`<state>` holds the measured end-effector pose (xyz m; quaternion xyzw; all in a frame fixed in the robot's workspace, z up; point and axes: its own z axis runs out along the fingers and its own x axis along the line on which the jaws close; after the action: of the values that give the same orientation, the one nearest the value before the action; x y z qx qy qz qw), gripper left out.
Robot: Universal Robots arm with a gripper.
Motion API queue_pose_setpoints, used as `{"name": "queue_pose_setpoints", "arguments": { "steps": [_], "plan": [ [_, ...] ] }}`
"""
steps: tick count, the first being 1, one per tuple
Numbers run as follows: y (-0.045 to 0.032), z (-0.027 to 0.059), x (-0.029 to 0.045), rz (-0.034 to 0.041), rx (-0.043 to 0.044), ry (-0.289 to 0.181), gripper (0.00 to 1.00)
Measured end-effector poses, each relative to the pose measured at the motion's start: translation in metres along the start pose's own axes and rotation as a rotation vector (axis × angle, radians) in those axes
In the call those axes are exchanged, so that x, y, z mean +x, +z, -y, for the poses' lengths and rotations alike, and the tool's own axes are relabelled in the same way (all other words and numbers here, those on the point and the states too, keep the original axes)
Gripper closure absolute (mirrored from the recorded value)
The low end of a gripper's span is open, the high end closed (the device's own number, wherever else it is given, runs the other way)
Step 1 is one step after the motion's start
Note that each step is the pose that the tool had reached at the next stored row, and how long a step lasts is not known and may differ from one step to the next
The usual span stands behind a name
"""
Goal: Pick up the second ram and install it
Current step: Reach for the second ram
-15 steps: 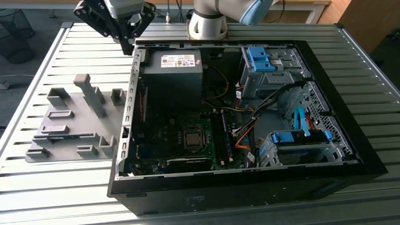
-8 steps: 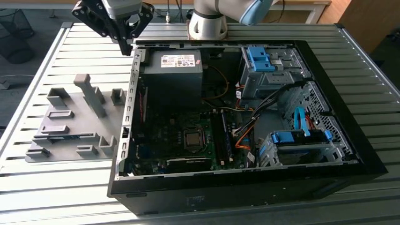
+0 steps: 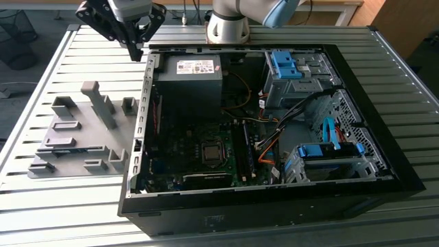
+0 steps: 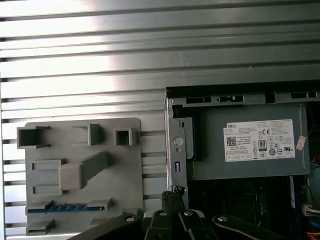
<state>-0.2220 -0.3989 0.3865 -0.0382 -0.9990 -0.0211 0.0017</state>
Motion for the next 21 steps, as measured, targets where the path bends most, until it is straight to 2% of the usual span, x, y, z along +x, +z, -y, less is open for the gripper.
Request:
{"name": "queue_pose_setpoints", "arguments": {
  "steps": [21],
  "plan": [
    [0.0013,0.0009,0.0110,-0.0059,0.0005,0.000,0.89]
  ]
}}
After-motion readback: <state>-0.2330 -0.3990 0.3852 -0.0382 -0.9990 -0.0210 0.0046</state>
